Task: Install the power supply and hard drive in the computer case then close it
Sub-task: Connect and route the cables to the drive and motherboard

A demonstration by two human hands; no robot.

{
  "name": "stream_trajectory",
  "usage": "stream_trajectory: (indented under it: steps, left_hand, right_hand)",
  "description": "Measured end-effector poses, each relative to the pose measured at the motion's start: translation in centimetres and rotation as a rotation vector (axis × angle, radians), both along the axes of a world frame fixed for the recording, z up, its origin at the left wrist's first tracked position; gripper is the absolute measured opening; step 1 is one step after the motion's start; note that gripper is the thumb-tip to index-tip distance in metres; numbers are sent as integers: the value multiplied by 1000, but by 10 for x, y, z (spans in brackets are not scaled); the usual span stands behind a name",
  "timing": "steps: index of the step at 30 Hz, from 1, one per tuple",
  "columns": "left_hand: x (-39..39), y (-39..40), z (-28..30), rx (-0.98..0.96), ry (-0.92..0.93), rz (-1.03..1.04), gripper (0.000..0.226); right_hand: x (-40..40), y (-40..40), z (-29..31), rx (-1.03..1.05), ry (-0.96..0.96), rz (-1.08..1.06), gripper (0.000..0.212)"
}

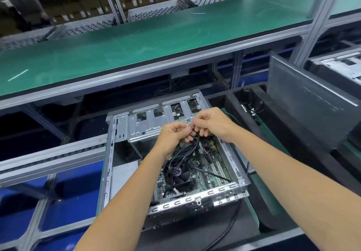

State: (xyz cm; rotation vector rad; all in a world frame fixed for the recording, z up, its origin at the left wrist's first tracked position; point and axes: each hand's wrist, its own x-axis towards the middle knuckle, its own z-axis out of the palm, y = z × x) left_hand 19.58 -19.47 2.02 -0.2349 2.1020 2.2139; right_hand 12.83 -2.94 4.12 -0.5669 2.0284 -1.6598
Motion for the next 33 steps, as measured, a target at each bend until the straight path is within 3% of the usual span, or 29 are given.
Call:
stream_trajectory:
  steps: [4,7,19,33]
  left_hand:
    - [-1,2,-4,126,4,106,11]
    - [-1,0,-7,163,34,143,11]
    - [0,1,-10,118,92,208,9]
    - [4,2,-15,126,117,194,8]
  right_hand:
    - [3,-3,2,70,58,-14,18]
    - [4,-4,1,95,64,-31,9]
    - [2,-9,-1,94,38,-57,7]
    - [0,-10,-11,126,152,-25,12]
